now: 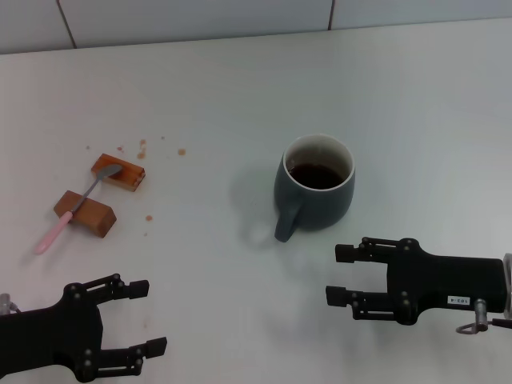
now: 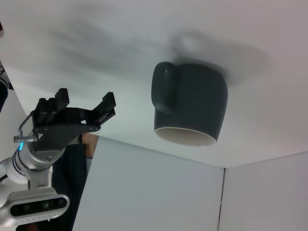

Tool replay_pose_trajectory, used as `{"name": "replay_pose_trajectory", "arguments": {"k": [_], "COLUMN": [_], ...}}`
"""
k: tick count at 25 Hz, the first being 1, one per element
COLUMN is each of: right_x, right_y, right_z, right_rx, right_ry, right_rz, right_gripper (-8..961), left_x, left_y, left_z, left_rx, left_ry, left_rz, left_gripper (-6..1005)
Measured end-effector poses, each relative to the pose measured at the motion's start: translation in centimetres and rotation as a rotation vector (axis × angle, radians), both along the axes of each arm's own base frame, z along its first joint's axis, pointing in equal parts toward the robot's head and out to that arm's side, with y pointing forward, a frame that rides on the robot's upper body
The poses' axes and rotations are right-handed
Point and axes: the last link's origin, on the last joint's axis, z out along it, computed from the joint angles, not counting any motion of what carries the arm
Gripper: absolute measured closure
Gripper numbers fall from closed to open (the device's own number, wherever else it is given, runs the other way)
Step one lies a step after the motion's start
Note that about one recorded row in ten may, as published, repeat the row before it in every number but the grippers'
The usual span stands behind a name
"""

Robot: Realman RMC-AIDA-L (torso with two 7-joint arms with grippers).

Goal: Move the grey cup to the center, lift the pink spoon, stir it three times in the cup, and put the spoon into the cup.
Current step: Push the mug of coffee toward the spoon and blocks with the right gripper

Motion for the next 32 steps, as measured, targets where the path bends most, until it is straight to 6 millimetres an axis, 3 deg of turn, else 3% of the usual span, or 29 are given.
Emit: {"name": "replay_pose_trajectory", "arguments": {"k": [10,21,26,32], "right_x": [-0.1,-0.2,-0.3,1.5], "right_y": [0.0,-0.1,-2.0,-1.9], "right_z": [-0.1,1.4,2.3,1.8], "right_rx": [-0.007,0.138,0.402,0.798], "right_ry": [-0.005,0.084,0.188,0.144], "right_rz": [0.006,0.033,0.174,0.048], "right_gripper": [202,316,368,537], "left_x": [-0.1,-0.1,-0.1,0.0], "left_y": [0.0,-0.2,-0.2,-0.1], "left_z": [0.0,-0.1,-0.1,-0.2], "left_rx": [0.0,0.005,0.004,0.002], "left_ry": [0.001,0.003,0.002,0.0], "left_rz": [0.002,0.003,0.003,-0.002], "left_gripper": [152,151,151,151]}}
